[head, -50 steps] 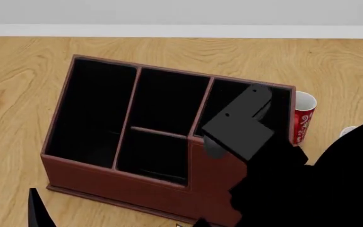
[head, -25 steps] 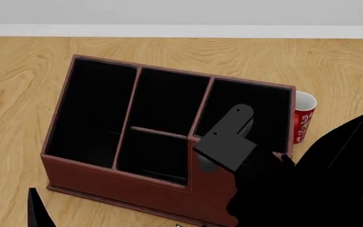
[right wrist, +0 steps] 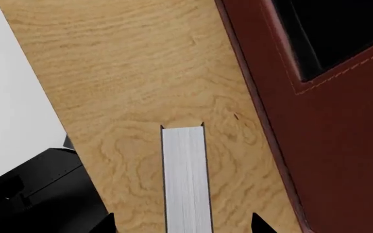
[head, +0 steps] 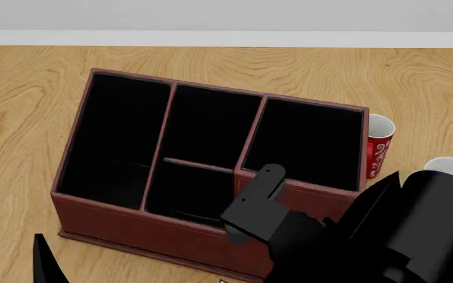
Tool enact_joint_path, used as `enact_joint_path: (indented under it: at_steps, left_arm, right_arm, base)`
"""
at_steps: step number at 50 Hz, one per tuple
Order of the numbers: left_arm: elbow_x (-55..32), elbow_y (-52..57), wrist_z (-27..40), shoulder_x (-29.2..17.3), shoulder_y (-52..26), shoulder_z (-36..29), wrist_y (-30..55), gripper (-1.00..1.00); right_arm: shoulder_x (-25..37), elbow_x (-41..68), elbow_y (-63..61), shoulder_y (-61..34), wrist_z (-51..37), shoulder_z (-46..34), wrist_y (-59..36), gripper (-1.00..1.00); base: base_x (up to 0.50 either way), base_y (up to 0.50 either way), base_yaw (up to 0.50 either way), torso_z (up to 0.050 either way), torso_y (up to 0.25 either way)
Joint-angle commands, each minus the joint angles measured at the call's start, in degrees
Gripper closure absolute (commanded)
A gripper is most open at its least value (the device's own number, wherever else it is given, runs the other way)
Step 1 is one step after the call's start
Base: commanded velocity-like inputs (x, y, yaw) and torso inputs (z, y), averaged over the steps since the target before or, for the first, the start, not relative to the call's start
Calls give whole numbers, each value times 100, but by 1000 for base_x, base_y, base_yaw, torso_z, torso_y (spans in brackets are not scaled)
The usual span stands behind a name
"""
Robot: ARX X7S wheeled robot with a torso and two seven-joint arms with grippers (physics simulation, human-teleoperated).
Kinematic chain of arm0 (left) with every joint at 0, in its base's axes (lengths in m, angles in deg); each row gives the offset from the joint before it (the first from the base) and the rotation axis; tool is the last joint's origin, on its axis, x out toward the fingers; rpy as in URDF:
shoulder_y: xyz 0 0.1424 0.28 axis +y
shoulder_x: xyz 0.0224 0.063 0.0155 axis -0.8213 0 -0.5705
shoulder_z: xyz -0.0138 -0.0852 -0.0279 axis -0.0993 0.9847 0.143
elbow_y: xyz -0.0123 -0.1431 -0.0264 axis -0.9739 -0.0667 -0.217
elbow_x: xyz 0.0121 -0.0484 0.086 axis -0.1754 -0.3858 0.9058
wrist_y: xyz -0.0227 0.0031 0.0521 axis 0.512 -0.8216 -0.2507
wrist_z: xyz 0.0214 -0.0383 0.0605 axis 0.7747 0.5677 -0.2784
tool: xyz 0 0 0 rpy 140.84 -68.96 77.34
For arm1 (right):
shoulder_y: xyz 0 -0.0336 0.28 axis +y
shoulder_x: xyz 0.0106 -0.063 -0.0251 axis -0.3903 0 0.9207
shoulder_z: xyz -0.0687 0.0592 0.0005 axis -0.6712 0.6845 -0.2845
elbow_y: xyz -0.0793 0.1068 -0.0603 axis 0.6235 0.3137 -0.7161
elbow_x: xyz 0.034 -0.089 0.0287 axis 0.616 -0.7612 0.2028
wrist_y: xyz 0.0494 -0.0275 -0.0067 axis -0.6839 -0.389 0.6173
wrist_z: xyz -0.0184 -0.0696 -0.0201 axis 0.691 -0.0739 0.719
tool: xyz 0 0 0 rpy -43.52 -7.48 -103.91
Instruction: Pick up the book and place it in the right compartment of the caddy.
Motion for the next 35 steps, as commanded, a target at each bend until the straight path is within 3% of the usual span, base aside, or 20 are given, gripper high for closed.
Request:
enact_joint_path:
  at_steps: [1,35]
  left_arm:
    - [-23,20,80,-39,6,-62,38,-100]
    - [-5,110,374,-155,32,-217,207,-100]
  right_arm:
    - [-75,-300,90,176,141,-283,201,-100]
    - [-97,-779,428,605,426,-816,607,-100]
  base:
    - [0,0,0,0,0]
    - [0,0,0,0,0]
